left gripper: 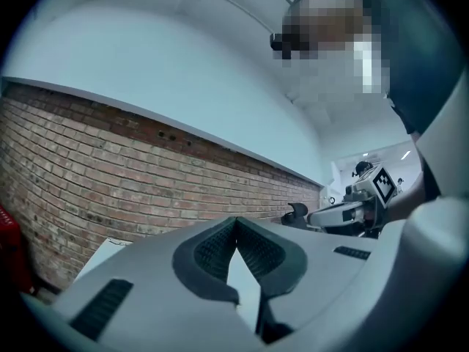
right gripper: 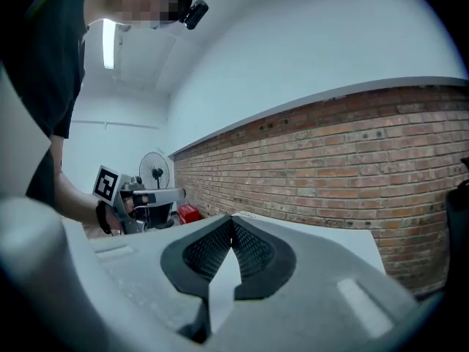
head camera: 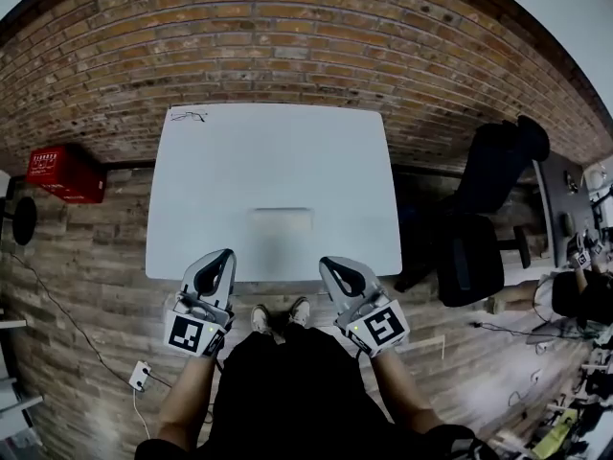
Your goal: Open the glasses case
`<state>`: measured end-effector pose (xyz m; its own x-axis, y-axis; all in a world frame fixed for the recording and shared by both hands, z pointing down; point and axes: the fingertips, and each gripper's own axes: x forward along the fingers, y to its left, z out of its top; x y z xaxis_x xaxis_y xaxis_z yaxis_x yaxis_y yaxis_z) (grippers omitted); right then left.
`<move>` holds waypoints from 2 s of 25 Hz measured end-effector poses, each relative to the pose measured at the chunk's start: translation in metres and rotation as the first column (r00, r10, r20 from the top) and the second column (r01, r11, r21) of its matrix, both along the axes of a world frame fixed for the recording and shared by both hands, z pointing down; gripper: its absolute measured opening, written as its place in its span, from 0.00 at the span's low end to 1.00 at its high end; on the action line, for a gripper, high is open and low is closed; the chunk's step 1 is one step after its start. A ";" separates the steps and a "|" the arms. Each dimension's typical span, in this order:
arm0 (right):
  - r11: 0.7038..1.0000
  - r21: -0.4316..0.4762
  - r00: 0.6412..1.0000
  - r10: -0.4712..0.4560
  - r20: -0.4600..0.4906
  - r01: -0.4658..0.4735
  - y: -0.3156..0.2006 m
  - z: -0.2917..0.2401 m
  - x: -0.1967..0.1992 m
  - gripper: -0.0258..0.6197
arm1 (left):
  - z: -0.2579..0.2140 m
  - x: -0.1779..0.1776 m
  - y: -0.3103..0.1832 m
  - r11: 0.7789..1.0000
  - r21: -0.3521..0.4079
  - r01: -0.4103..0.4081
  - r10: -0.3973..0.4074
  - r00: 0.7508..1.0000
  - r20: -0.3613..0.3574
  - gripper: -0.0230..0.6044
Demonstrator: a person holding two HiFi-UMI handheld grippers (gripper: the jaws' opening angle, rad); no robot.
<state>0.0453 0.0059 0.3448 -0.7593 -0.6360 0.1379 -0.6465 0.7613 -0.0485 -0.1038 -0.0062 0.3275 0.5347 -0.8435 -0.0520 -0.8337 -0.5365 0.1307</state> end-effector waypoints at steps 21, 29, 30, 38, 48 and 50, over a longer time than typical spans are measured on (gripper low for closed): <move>0.976 -0.083 0.895 -0.218 -0.388 0.202 -0.084 0.172 -0.012 0.13 | 0.220 0.009 -0.082 0.911 -0.326 -0.251 0.319 0.932 0.173 0.37; 0.954 -0.107 0.838 -0.298 -0.457 0.281 -0.094 0.218 -0.022 0.24 | 0.273 0.015 -0.101 0.823 -0.441 -0.359 0.505 0.818 0.277 0.51; 0.951 -0.109 0.834 -0.306 -0.459 0.289 -0.094 0.222 -0.023 0.26 | 0.276 0.015 -0.103 0.816 -0.449 -0.365 0.518 0.806 0.287 0.52; 0.946 -0.085 0.819 -0.315 -0.480 0.314 -0.108 0.237 -0.024 0.43 | 0.289 0.026 -0.112 0.755 -0.497 -0.429 0.631 0.682 0.369 0.55; 0.908 -0.097 0.744 -0.392 -0.541 0.407 -0.117 0.254 -0.031 0.47 | 0.303 0.032 -0.116 0.710 -0.570 -0.414 0.692 0.559 0.457 0.56; 0.902 -0.105 0.731 -0.403 -0.550 0.419 -0.116 0.258 -0.030 0.47 | 0.306 0.034 -0.114 0.703 -0.578 -0.413 0.700 0.543 0.463 0.56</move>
<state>0.0155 -0.1098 0.6031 -0.7469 -0.2886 0.5990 -0.1802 0.9550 0.2355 -0.0696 -0.1201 0.6338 0.6771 -0.2250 0.7007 -0.3264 -0.9451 0.0120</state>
